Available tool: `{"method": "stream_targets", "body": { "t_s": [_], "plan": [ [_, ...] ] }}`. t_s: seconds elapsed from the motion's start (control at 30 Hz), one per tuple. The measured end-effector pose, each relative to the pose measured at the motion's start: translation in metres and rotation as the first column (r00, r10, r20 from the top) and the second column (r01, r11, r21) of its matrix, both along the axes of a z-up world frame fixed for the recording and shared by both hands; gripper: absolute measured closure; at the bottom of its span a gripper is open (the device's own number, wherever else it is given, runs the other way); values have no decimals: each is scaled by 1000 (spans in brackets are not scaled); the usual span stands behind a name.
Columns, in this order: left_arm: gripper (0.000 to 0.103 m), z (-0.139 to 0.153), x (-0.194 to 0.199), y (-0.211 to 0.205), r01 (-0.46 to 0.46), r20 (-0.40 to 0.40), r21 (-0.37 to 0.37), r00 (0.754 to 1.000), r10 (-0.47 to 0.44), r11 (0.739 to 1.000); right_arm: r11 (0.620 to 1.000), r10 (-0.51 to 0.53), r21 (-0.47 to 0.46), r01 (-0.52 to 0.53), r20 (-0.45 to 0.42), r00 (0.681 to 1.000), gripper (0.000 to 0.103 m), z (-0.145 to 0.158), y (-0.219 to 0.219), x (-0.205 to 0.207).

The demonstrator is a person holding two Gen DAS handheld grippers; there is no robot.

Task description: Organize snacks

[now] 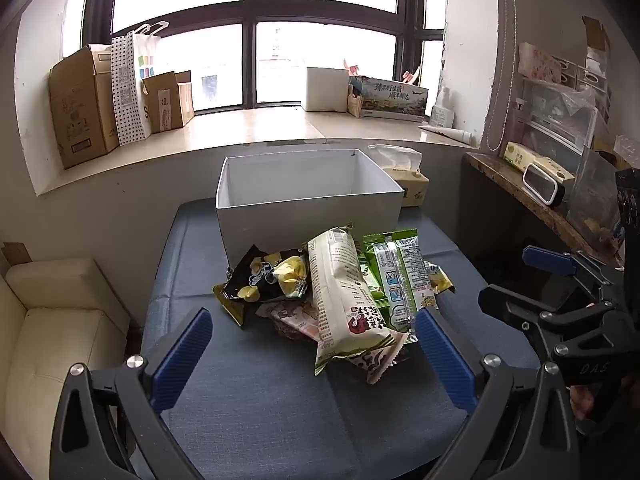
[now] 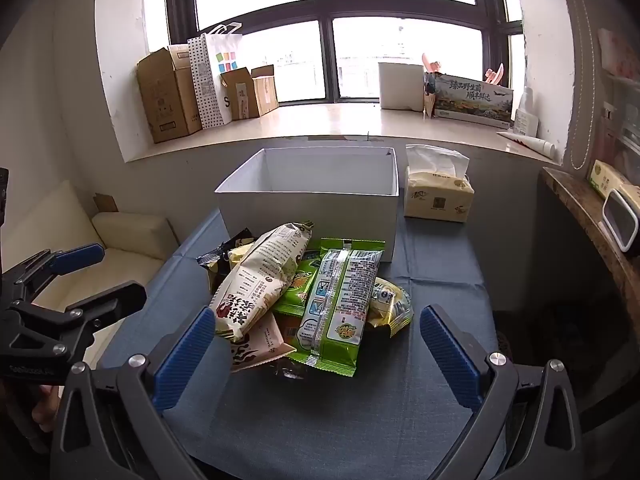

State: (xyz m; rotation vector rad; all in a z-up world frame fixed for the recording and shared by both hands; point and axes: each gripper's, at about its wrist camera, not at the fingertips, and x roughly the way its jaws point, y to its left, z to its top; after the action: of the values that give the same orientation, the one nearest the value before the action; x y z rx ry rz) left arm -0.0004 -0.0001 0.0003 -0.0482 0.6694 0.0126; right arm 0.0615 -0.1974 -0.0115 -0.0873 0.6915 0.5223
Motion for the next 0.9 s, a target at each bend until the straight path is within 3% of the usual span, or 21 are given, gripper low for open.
{"method": "stream_targets", "body": {
  "t_s": [0.9],
  "plan": [
    [0, -2, 0, 1, 0, -15, -26, 1000, -1, 1000, 1000, -4, -4, 4, -4, 1000, 0, -3, 0, 0]
  ]
}}
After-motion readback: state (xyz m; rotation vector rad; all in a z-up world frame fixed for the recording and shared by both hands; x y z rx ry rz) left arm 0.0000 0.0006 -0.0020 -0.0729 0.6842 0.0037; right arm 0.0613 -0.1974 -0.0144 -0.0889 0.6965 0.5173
